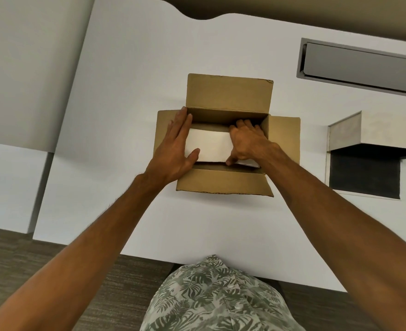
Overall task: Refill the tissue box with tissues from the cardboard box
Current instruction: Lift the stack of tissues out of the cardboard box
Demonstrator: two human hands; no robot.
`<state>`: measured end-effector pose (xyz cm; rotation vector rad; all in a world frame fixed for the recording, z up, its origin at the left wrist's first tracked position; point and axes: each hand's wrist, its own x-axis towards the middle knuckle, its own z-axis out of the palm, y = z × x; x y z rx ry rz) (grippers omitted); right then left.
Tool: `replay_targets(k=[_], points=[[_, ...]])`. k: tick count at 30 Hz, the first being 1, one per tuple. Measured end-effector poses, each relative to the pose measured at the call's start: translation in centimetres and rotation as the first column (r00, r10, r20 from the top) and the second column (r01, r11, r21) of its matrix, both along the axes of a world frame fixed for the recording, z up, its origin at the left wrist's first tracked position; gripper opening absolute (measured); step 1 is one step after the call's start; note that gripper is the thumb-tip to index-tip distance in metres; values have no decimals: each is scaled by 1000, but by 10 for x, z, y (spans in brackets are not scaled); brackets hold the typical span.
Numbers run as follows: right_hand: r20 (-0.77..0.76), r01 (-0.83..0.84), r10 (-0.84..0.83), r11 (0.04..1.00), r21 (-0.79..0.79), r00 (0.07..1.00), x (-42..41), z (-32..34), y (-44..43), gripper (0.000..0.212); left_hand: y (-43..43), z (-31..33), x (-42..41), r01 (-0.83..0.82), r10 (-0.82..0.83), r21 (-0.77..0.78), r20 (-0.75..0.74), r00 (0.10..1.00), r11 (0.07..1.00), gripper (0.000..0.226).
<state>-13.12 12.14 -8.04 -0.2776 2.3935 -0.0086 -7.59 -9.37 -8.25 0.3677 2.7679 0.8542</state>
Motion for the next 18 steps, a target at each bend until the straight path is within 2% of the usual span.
replay_targets(k=[10,18], points=[[-7,13,-14,1000,-29,1000,1,3,2,101,-2,-3,0,9,-7,57,-30,1000,998,69],[20,55,-54,996,-68,998,0,5,4,95,-3,-11,3,-24,35,97,-119,992,995,55]])
